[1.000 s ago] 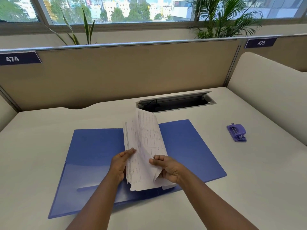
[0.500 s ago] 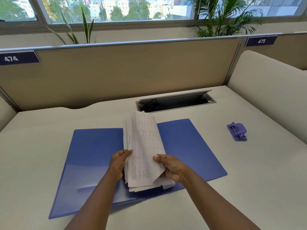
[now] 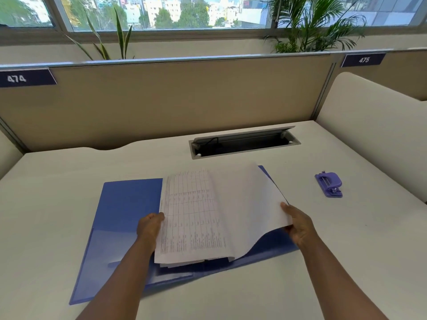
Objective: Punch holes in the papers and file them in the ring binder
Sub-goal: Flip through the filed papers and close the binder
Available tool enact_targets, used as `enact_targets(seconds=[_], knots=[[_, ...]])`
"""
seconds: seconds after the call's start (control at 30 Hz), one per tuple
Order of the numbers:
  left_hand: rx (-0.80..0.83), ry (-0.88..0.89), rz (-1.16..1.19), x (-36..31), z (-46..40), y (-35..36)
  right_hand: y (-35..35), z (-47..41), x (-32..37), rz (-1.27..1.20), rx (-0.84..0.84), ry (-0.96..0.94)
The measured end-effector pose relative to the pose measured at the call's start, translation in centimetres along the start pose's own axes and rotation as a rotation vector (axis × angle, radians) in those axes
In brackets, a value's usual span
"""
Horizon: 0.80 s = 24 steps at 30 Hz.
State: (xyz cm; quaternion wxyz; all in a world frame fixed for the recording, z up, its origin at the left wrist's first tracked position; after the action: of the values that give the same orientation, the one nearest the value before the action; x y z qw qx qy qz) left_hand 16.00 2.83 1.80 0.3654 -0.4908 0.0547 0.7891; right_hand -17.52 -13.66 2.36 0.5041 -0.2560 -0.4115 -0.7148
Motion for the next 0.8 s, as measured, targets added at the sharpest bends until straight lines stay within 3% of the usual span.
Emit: enact_targets(seconds=[0.17, 0.3, 0.57, 0.8], knots=[[-0.047, 0.002, -0.059, 0.4, -0.3, 0.1, -2.7, -1.8, -1.3, 0.280, -0.242, -0.022], [-0.072, 0.020, -0.054, 0.5, -0.1, 0.4, -2.6, -1.5, -1.0, 0.488, -0.324, -0.092], [-0.111, 0.054, -0.087, 0.9, 0.1, 0.2, -2.4, -1.8, -0.6, 0.733, -0.338, -0.046], [-0.097, 0.061, -0.075, 1.0, 0.1, 0.2, -2.1, -1.8, -0.6, 0.770, -0.343, -0.019]])
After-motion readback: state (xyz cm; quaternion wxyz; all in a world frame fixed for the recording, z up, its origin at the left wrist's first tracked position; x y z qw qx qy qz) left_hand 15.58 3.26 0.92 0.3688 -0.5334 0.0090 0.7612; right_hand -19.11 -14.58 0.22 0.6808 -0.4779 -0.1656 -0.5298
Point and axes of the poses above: each hand's wrist, its own z-axis away from the middle knuckle, its own y-axis out of the palm, x = y × z, the point moved 3 cm from there along -z, towards the middle knuckle, and after that the axes turned 6 degrees about -z, right-handed, at the moved point
